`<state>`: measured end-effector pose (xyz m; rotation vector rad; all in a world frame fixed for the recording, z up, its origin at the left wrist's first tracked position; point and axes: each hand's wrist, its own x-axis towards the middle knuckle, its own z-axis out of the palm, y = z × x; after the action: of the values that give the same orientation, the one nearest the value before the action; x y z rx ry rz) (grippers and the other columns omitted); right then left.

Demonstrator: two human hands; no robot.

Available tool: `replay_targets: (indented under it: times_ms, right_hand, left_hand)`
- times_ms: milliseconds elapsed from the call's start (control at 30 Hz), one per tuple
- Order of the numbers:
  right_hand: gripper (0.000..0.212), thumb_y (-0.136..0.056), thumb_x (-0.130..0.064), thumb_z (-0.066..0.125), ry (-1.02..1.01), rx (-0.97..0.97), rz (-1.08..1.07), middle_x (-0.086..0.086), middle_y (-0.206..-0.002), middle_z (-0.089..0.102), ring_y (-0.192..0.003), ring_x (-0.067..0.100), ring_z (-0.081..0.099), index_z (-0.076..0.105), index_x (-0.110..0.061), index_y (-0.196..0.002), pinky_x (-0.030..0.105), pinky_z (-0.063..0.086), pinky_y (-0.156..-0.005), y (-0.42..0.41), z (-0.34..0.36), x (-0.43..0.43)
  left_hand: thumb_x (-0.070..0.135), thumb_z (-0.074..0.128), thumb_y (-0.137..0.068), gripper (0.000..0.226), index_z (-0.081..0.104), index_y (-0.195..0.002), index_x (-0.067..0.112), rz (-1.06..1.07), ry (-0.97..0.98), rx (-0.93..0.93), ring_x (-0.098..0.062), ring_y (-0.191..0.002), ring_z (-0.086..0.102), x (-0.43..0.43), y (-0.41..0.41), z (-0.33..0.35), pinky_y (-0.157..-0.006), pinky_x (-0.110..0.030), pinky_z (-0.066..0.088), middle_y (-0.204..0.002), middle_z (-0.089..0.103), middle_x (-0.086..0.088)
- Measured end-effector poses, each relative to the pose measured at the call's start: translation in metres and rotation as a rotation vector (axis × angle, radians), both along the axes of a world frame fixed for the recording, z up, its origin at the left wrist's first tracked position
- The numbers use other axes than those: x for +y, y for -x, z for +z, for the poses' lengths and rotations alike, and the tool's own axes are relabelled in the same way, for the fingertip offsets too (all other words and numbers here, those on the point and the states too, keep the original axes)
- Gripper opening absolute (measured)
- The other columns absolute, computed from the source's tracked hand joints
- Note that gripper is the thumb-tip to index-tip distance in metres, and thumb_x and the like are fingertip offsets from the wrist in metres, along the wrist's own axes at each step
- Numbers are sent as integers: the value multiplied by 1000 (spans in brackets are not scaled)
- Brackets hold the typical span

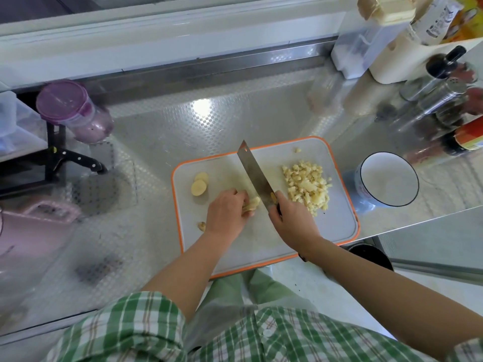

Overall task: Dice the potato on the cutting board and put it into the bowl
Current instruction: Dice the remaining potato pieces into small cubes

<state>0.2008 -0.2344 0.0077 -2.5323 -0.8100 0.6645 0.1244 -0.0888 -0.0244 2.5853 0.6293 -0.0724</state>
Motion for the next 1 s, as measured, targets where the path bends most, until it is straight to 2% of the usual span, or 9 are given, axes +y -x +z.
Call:
replay_targets:
  times_ms: [100,233,400,633,800,1000]
  right_hand:
    - [15,-95,-15,43,19,-4,32,5,-53,40,-46,23,36,36,-13,-82,32,25,-45,1,5,-2]
    - [12,-95,-17,42,81,-6,74,9,-59,47,-55,33,48,37,-12,-85,34,33,-49,4,3,-1]
    - [9,-94,-16,41,110,-13,50,2,-57,39,-52,25,38,36,-12,-88,33,30,-50,11,-4,4]
    - [9,-96,-19,41,75,-38,-6,3,-56,43,-56,32,49,38,-13,-90,38,40,-51,13,-9,9]
    - [12,-96,-19,42,-4,-24,-22,4,-53,44,-49,28,45,37,-15,-86,36,35,-46,12,-3,9]
    - [9,-95,-20,41,67,-21,49,2,-57,42,-57,29,48,36,-17,-88,32,32,-51,18,0,6]
  left_hand:
    - [30,72,-82,18,66,-92,17,-6,-11,-7,-22,-85,56,1,1,-1,-67,-35,48,-88,61,-2]
    - [29,71,-82,16,67,-88,15,8,-9,-5,-23,-83,57,0,-1,-2,-66,-37,49,-85,61,-3]
    - [30,71,-82,16,67,-87,15,21,-13,12,-22,-81,56,0,-2,-1,-65,-36,49,-83,61,-2]
    - [30,69,-83,15,67,-89,16,35,-4,21,-22,-85,56,-1,-2,1,-66,-34,46,-87,62,-3]
    - [29,69,-83,17,64,-91,15,24,-35,20,-23,-85,55,-1,3,1,-63,-32,43,-88,60,-4]
    - [28,66,-85,12,66,-88,16,39,-47,23,-23,-83,56,1,3,1,-62,-34,45,-85,59,-3]
